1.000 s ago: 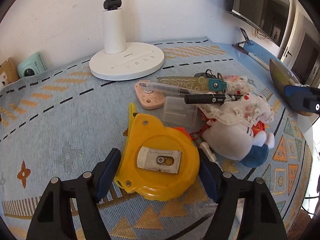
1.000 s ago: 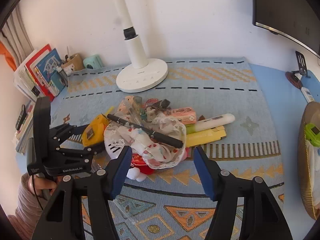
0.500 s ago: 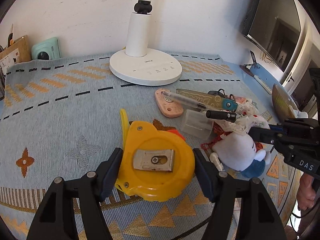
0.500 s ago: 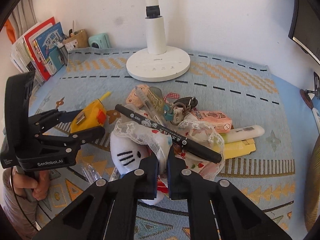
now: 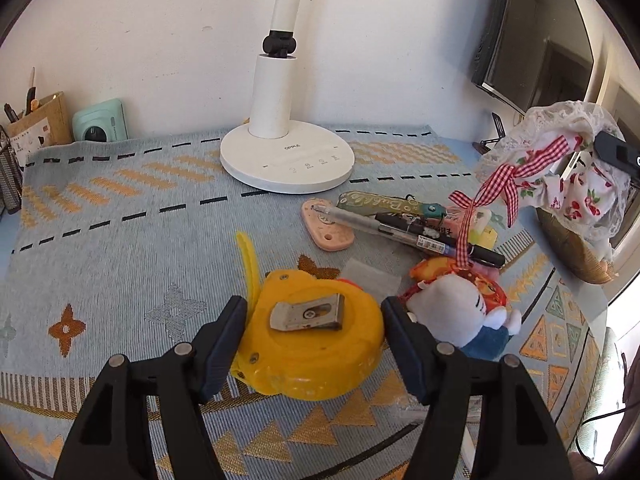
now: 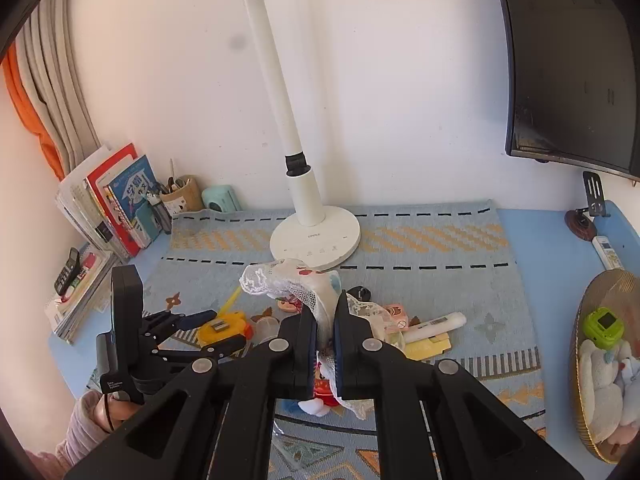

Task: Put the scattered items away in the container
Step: 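Grasp the yellow tape measure with the left gripper while the right grasps the lace cloth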

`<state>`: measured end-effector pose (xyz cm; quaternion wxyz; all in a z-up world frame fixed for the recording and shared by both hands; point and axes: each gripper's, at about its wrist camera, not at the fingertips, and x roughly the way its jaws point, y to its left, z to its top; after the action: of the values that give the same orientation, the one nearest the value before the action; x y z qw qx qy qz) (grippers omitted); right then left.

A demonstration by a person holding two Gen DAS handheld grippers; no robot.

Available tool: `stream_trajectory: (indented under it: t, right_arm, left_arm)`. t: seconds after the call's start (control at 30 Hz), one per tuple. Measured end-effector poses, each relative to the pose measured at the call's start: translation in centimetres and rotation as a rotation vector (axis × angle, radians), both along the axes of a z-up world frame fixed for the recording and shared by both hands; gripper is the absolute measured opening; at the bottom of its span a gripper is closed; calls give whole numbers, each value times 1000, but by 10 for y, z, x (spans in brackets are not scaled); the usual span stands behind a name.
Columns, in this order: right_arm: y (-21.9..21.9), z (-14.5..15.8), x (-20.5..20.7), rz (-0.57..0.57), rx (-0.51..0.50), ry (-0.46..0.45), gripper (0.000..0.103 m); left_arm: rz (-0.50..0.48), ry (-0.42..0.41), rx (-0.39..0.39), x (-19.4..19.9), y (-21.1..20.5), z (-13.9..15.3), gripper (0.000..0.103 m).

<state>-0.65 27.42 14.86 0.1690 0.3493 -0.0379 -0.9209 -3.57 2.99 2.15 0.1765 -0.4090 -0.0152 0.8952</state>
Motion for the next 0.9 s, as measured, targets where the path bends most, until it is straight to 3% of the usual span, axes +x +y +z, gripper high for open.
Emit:
stream_trajectory:
  t: [0.03,0.1,0.23,0.27,0.33,0.37,0.4,0.53,0.67,0.8,0.87,0.9]
  right_arm:
    - [3,2,2,-4,0,5,7]
    - [7,5,6,-10,0,9,7]
    - [18,6,14,-28,-24,9,8]
    - [21,6,16,-30,-29,6,7]
    - [26,4,22,-27,-37,-3,8]
    - [28,3,26,-25,-39,-6,8]
    - [29,0,28,-22,-38,-9,8]
    - [35,-10,28,-9,-65,-54,8]
    - [36,-17,29,8,-74,-76,8]
    - [40,-20,28,4,-84,-84,8]
    - [42,-22,27,0,-90,-91,8]
    - [43,-22,27,-2,-91,-93,8]
  left_arm:
    - [-3,10,5,3,1,5,64]
    - [-22,40,30,12,3,18,26]
    - [-6,76,0,20,7,42,26]
    - [1,80,-9,20,6,44,30]
    - [14,44,-31,18,0,39,60]
    - [13,15,-27,18,-4,32,88]
    - [25,-5,-21,18,-8,26,93]
    - [64,-101,10,16,-12,-3,93]
    - [54,-144,-99,14,13,-28,93]
    - [70,-113,-208,11,32,-39,91]
    - [68,-96,-190,10,32,-36,73]
    - [67,-95,-186,10,32,-34,71]
